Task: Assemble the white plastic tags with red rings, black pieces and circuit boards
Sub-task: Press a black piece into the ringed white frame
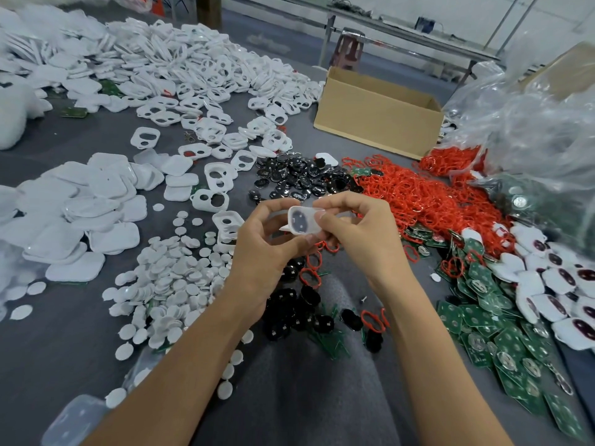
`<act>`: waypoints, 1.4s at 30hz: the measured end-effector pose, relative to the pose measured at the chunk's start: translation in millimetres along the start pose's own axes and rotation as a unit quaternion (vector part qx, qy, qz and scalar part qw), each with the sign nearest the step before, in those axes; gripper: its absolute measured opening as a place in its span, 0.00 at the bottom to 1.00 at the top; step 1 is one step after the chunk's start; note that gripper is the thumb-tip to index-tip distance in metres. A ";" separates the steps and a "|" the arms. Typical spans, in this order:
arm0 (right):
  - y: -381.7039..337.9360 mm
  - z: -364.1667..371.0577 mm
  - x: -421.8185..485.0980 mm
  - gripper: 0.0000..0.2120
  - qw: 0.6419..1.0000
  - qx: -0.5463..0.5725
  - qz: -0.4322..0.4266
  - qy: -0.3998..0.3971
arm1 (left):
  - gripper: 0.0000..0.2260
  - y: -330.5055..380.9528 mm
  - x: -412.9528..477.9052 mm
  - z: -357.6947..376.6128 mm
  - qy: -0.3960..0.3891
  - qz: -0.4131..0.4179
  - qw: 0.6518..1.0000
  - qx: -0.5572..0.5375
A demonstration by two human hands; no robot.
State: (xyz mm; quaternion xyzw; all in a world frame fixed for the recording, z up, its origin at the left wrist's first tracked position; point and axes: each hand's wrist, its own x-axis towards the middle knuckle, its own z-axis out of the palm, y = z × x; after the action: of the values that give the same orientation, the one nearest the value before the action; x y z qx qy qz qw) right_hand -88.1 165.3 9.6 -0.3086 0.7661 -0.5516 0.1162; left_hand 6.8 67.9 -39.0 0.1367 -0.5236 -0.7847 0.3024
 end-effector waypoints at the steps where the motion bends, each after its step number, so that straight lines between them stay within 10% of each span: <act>1: -0.1 0.1 -0.2 0.06 1.000 -0.016 -0.002 0.004 | 0.23 0.1 -0.2 0.7 0.002 -0.003 1.000 -0.005; 12: -0.2 3.3 -0.3 0.07 0.975 -0.190 -0.111 0.038 | 0.08 -1.3 2.8 -1.3 0.033 -0.040 0.997 -0.060; 31: 14.8 -9.0 6.5 0.08 0.999 -0.030 -0.007 -0.010 | 0.20 -0.9 1.0 -0.1 0.006 -0.036 0.999 0.030; 42: 58.5 -107.4 8.9 0.21 0.886 -0.411 0.099 0.189 | 0.19 0.9 -0.9 -1.2 0.000 -0.040 0.999 -0.007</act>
State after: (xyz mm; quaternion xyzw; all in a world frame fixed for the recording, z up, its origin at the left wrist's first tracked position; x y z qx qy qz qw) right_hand -170.9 254.7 -3.4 -0.1412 0.9582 -0.2212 -0.1139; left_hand 8.5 67.3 -38.8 0.1552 -0.5122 -0.7997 0.2721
